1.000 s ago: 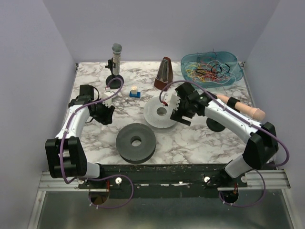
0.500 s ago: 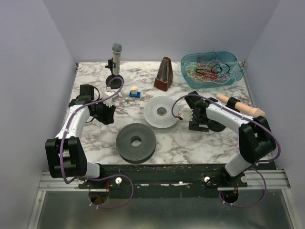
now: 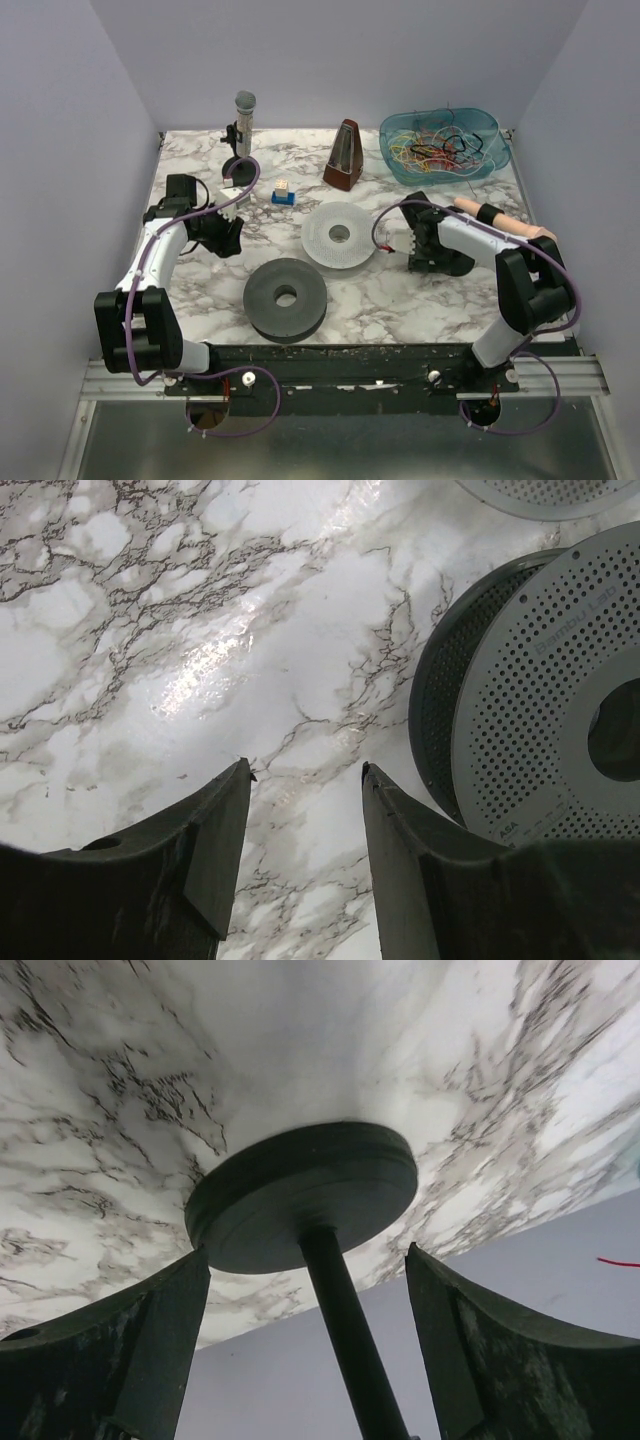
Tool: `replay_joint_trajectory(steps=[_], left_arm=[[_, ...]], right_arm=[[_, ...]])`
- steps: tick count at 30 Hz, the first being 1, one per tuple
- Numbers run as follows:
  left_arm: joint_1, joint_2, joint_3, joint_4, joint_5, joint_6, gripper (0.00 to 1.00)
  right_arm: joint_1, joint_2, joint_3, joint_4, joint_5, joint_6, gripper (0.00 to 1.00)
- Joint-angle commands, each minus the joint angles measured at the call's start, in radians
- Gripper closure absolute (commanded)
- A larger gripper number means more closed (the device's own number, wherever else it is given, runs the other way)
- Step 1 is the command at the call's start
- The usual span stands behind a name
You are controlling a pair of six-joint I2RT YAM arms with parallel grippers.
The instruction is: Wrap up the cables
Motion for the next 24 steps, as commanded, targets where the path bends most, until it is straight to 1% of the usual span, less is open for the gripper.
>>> replay_joint_trajectory(steps=[1,3,5,10,14,15,16,18,19,21,24], left_arm=[[-0.003,-0.01,0.022,0.003,0.069,0.046,0.44],[-0.001,-0.011,0.019,-0.003,0.07,0.061,0.44],[-0.003,-0.008,0.016,0.001,0.064,0.069,0.44],[-0.001,0.006,0.014,0.015,0.044,0.064,0.44],[-0.001,0.015,0.02,0.009,0.035,0.063,0.44],[-0.001,0.016,0.022,0.009,0.032,0.061,0.44],[-0.001,0.015,0.022,0.009,0.026,0.059,0.44],[-0.003,0.015,0.025,0.008,0.017,0.059,0.44],[-0.001,0.015,0.025,0.008,0.014,0.059,0.44],[-0.001,0.016,0.026,0.002,0.007,0.059,0.44],[-0.003,0.019,0.029,-0.008,0.004,0.066,0.44]], right_arm=[[-0.052,0.004,-0.064,0.015,0.027,-0.033,0.13],[-0.045,-0.005,-0.06,0.041,0.024,-0.049,0.14],[-0.017,-0.015,-0.011,0.0,-0.013,-0.031,0.14],[0.015,-0.029,0.095,-0.073,-0.134,-0.03,0.12],[0.017,0.001,0.1,-0.039,-0.252,-0.042,0.12],[0.017,0.016,0.096,-0.036,-0.272,-0.037,0.14],[0.017,0.036,0.093,-0.036,-0.285,-0.036,0.18],[0.013,0.072,0.083,-0.022,-0.298,-0.03,0.28],[0.01,0.092,0.078,-0.012,-0.295,-0.019,0.35],[0.0,0.116,0.077,0.005,-0.283,0.009,0.44],[-0.022,0.132,0.069,0.028,-0.245,0.024,0.47]])
